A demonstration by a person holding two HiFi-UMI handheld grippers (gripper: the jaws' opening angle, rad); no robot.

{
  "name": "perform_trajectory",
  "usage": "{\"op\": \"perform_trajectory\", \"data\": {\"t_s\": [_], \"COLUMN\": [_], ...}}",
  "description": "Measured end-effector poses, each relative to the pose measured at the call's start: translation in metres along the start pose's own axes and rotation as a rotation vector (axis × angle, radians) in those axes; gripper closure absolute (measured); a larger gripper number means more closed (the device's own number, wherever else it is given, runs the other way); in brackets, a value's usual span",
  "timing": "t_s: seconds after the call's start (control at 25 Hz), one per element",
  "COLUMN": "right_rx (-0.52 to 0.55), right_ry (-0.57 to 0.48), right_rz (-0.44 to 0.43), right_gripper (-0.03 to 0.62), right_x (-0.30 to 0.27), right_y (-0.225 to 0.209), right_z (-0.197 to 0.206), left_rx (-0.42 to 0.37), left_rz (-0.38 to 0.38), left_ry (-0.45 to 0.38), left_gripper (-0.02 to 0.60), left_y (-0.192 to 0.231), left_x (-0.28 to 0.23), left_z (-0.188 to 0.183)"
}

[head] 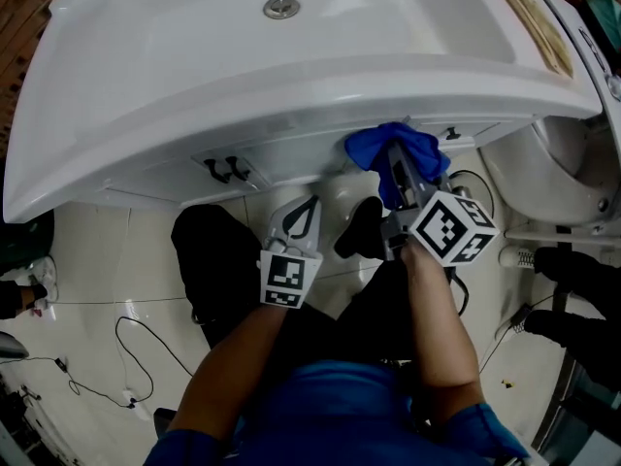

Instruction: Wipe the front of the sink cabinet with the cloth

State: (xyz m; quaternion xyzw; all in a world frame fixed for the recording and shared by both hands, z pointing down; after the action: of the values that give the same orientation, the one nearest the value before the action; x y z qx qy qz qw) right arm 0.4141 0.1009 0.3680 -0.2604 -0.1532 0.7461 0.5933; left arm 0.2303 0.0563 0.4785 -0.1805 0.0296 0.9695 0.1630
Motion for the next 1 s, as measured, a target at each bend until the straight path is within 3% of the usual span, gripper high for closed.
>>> {"op": "perform_trajectory", "data": {"t_s": [0.6, 1.0], "right_rx": [-0.167, -0.125], "right_ry": [0.406, 0.577], "right_rz": [0.333, 0.465], "right_gripper": [0.522, 0.522], "right_x": [-0.062, -0.083], "right_y": [-0.11, -0.154], "right_z": [0.174, 0.223], "left_rx": [0.062, 0.073], "left_rz": [-0.015, -0.015], "left_ry": [0.043, 0.075], "left_gripper": [0.581, 0.581], "left_y": [0.012, 0.016], "left_x": [-0.008, -0.007], "left_z": [0.011, 0.016]}}
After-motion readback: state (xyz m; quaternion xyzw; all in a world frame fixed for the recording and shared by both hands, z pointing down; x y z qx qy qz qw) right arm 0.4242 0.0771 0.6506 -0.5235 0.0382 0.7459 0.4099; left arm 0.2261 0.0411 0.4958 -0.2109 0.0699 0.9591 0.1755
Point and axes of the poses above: the fingertips, and each gripper's own axes: x backward along the fingers, y to its left, z out of its underside, the point moved 5 cm from there along x, backward along the fingers
